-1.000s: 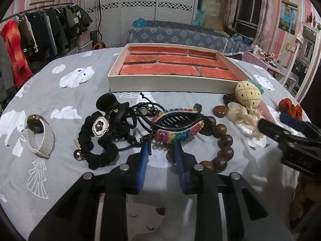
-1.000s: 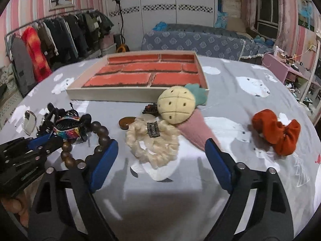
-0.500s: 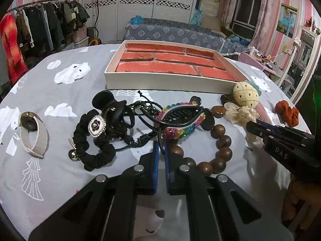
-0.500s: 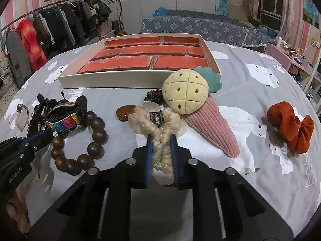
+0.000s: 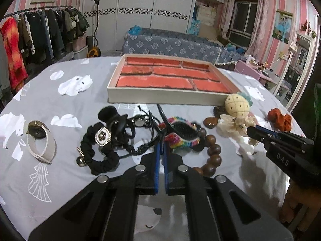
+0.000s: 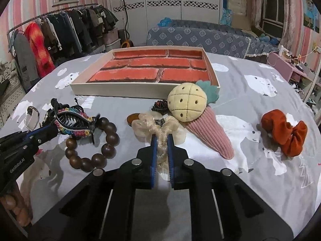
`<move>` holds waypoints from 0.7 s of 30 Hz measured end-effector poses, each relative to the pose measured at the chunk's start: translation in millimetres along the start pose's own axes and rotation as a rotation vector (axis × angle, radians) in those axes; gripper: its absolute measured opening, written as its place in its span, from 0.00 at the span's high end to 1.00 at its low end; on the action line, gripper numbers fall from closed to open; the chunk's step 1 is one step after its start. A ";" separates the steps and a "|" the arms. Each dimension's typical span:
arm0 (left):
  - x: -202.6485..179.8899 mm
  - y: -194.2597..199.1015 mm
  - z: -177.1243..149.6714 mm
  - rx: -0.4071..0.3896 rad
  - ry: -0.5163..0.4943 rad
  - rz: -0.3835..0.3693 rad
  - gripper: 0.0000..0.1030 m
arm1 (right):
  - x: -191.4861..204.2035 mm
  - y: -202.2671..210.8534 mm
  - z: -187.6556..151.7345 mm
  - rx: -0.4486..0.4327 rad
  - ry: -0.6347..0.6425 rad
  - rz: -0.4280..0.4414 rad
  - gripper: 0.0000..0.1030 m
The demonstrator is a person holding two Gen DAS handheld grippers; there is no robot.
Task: Organize jewelry
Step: 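Carry the claw clip and cream scrunchie over the red-lined tray with both tools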
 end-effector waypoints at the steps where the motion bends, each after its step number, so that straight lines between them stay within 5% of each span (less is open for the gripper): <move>1: -1.2 2.5 0.7 -0.005 -0.005 -0.005 0.97 | -0.1 3.1 1.1 -0.007 0.000 -0.003 0.89; 21: -17.4 89.8 25.7 -0.186 -0.041 -0.022 0.97 | 11.5 83.8 15.7 -0.146 0.012 -0.038 0.89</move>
Point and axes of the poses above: each gripper's, at about its wrist camera, not at the fingertips, and y roughly against the way its jaws point, x to its left, z to its top, the point moved 6 cm from there along -y, roughly the way its jaws point, and after that the axes turned 7 degrees about y, right-handed, at the moved point
